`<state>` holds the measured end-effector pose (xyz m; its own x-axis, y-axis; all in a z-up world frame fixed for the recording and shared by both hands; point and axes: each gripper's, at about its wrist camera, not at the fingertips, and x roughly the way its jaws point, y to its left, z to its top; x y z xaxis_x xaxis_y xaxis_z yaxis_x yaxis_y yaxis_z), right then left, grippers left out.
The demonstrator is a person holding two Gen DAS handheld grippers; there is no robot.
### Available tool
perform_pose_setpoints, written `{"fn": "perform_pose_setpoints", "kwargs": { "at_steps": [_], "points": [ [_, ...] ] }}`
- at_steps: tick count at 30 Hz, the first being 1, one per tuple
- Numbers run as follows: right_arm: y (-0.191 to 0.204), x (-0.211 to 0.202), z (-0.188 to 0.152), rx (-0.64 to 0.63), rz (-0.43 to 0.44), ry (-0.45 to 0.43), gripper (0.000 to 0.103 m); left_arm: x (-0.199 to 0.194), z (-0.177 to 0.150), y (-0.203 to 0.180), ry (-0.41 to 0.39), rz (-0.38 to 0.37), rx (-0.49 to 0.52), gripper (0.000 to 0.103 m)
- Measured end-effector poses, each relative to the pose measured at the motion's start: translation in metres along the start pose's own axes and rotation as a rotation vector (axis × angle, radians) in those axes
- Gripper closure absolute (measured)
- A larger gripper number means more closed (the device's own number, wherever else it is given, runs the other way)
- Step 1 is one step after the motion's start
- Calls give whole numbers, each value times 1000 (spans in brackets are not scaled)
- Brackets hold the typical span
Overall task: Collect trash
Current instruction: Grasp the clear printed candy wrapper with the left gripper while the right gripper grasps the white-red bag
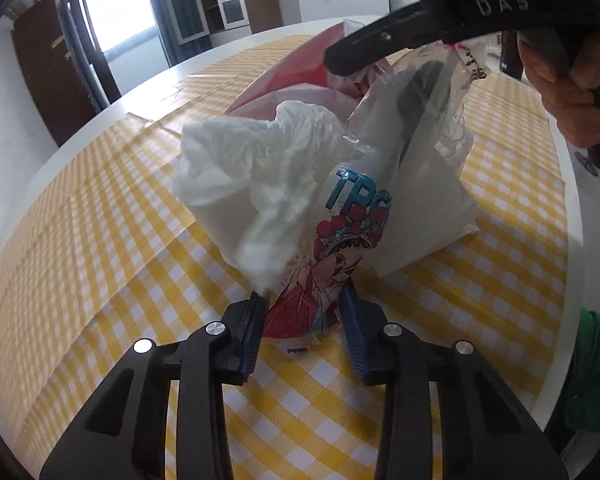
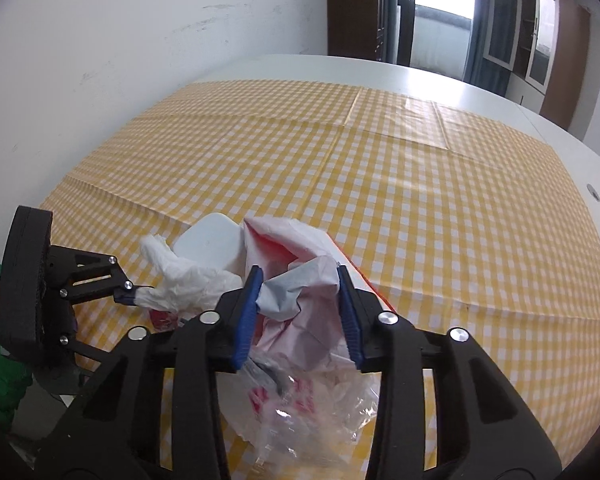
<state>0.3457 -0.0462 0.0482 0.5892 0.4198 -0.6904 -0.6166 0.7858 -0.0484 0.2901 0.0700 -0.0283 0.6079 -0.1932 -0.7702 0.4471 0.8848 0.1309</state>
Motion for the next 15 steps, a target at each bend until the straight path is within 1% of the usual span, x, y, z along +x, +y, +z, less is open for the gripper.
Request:
{"fn": "perform_pose_setpoints", "kwargs": {
  "at_steps": [1, 3, 7, 10, 14, 15],
  "points": [
    [-1, -3, 0, 0, -9, -14, 78, -4, -3, -1, -8, -10, -7, 71],
    [-4, -18, -1, 12, -35, -60, 80, -12, -8, -5, -21, -21, -20, 73],
    [-14, -54, -3, 54, -61, -149, 82, -36, -17, -18, -42, -3, -29, 77],
    [-15, -78, -10, 71, -75, -195, 82, -54, -27, -22, -52, 12, -56, 77],
    [-12, -102, -25, 77, -71, -222, 83, -75, -42, -20, -47, 62, -150, 78],
    [-12, -108, -31, 83, -68, -231, 83, -82, -46, -19, -50, 74, -187, 78]
  ]
}}
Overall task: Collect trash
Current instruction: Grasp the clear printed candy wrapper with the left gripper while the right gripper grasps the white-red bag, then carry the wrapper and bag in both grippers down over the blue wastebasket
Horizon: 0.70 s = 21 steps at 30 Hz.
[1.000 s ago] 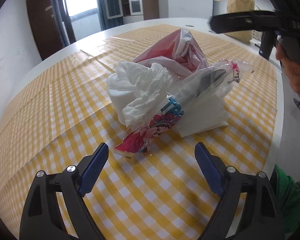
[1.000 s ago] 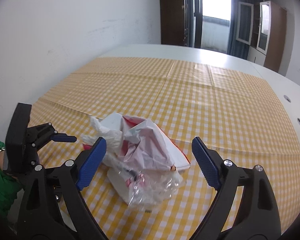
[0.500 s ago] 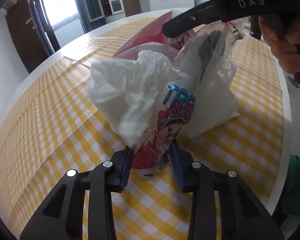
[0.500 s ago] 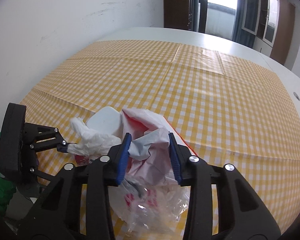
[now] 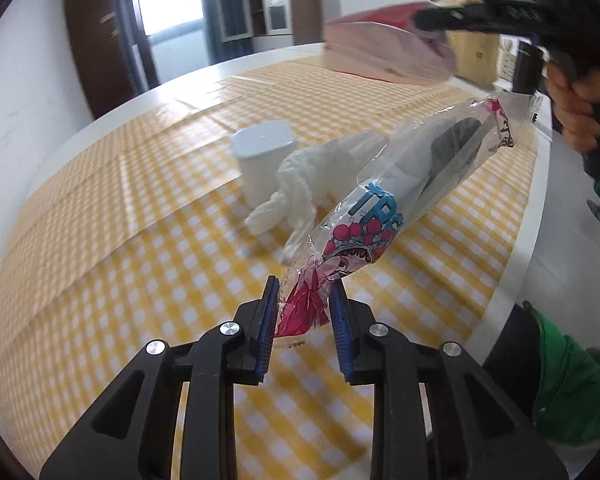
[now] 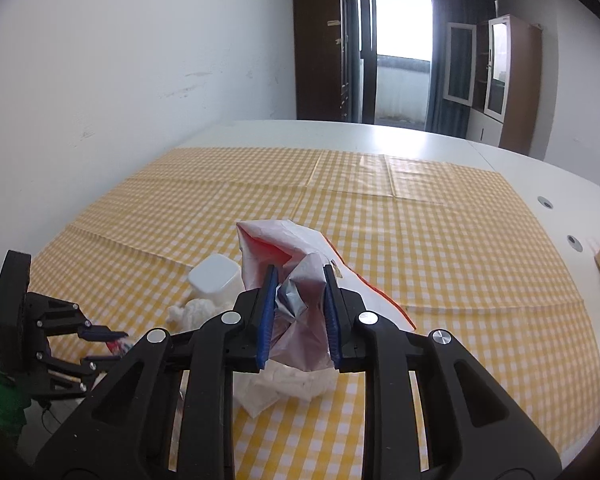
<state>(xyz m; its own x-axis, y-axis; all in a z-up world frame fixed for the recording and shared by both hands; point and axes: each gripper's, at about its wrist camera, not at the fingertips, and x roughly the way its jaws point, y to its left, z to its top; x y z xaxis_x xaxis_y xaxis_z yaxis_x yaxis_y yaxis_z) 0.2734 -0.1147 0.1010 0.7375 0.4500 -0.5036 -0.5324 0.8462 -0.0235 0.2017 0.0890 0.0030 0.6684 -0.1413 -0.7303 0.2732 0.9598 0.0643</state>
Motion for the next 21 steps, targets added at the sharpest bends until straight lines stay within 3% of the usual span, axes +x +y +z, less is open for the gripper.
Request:
{"fn": "perform_pose_setpoints", "kwargs": {
  "at_steps": [6, 15, 21],
  "points": [
    [10, -20, -28, 7, 12, 4, 83, -19, -28, 6, -2, 7, -220, 83],
    [34, -72, -59, 0, 29, -59, 83, -56, -57, -9, -52, 36, -357, 90],
    [37, -105, -87, 17, 41, -84, 83, -82, -72, -19, -115, -4, -435, 92]
  ]
}}
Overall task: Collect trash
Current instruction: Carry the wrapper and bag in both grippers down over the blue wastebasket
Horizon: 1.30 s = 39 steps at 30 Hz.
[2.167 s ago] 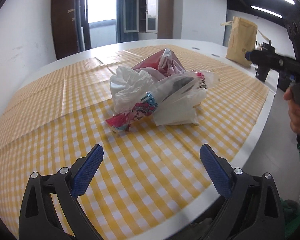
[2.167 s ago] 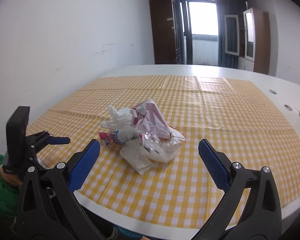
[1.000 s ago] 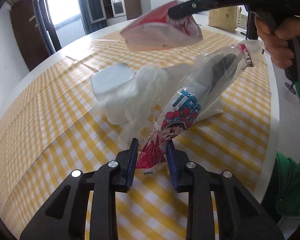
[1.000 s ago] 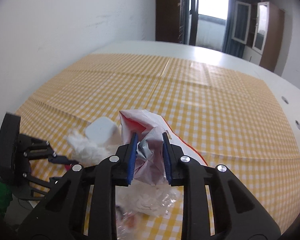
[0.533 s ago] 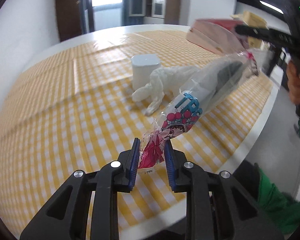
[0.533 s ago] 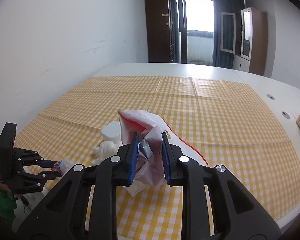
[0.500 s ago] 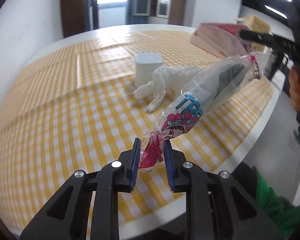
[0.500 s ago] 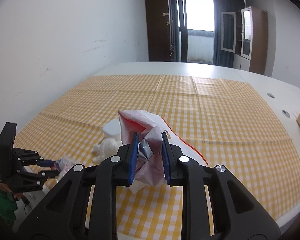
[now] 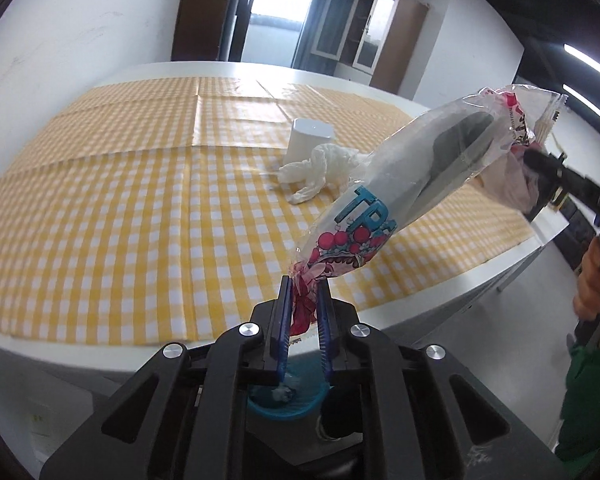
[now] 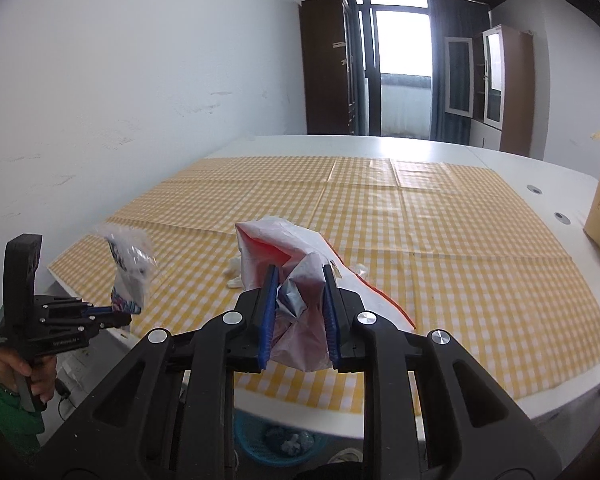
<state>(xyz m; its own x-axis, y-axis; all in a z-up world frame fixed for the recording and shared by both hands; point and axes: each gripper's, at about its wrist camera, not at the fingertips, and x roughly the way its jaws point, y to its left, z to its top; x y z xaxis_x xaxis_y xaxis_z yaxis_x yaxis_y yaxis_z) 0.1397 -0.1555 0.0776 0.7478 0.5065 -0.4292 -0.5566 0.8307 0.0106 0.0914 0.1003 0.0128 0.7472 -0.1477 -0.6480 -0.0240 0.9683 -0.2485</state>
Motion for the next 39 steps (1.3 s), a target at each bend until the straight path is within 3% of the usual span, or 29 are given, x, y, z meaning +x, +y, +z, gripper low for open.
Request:
{"fn": "perform_pose_setpoints", "kwargs": {
  "at_steps": [6, 11, 24, 31, 39],
  "points": [
    [11, -28, -46, 28, 35, -10, 84, -15, -31, -11, -17, -85, -52, 92],
    [20, -39, -77, 39, 50, -3, 84, -15, -52, -14, 1, -91, -33, 93],
    [44, -50, -143, 32, 97, 95, 84, -9, -106, -20, 73, -191, -92, 93],
    [43, -36, -182, 67, 107, 177, 84, 19, -138, -20, 160, -195, -90, 93],
    [40, -3, -210, 99, 100, 257, 84, 49, -153, -8, 210, -166, -102, 93]
  ]
}}
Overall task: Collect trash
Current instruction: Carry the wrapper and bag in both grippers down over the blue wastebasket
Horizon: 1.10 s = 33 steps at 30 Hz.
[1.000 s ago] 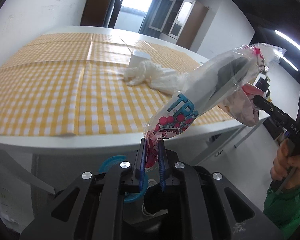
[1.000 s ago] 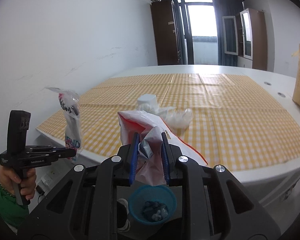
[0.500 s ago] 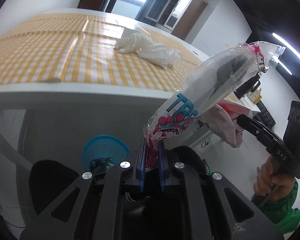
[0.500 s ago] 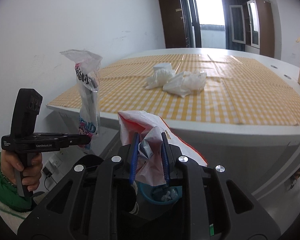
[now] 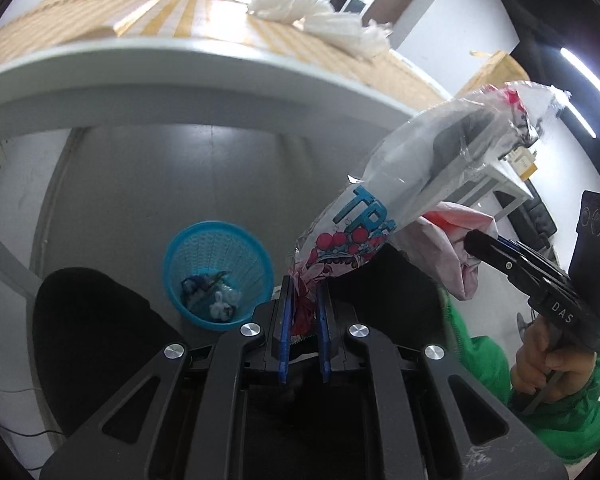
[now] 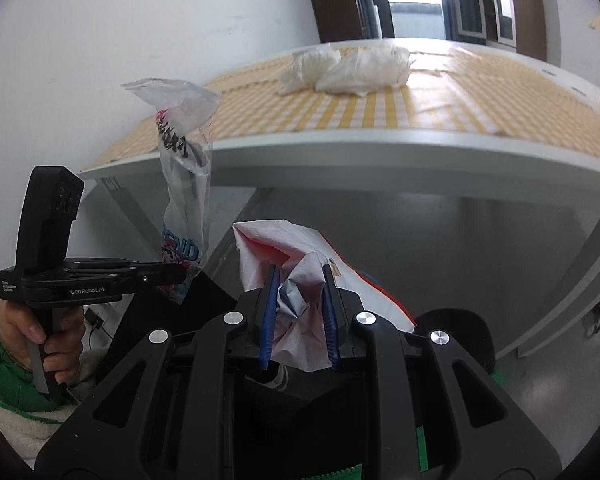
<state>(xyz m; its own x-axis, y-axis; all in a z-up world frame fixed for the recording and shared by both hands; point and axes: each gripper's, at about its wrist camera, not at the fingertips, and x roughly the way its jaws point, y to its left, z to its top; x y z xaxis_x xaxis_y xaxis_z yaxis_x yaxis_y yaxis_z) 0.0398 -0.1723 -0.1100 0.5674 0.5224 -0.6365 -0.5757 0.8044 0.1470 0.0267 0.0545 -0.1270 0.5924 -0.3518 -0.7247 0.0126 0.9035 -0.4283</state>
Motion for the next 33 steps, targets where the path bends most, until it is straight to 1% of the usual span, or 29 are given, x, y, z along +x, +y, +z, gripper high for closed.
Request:
{"fn": "perform_pose_setpoints", "kwargs": {
  "at_steps": [7, 11, 16, 23, 25, 29, 33],
  "points": [
    [-9, 40, -12, 50, 21, 74, 84, 31, -7, 20, 61, 24, -34, 93],
    [-13, 60, -17, 74, 17, 104, 84, 49, -4, 31, 86, 65, -42, 93],
    [-17, 94, -21, 91, 22, 157, 84, 78, -1, 49, 135, 109, -78, 93],
    [-30, 132, -21, 123, 25, 221, 84, 111, 10, 83, 200, 204, -143, 93],
    [-33, 143, -21, 114, 11, 240, 84, 120, 13, 87, 213, 232, -145, 93],
    [-31, 157, -20, 93, -24, 253, 84, 141, 16, 92, 235, 314, -145, 93],
    [-30, 174, -18, 83, -47, 268, 84, 162, 21, 98, 271, 352, -151, 93]
  ]
}}
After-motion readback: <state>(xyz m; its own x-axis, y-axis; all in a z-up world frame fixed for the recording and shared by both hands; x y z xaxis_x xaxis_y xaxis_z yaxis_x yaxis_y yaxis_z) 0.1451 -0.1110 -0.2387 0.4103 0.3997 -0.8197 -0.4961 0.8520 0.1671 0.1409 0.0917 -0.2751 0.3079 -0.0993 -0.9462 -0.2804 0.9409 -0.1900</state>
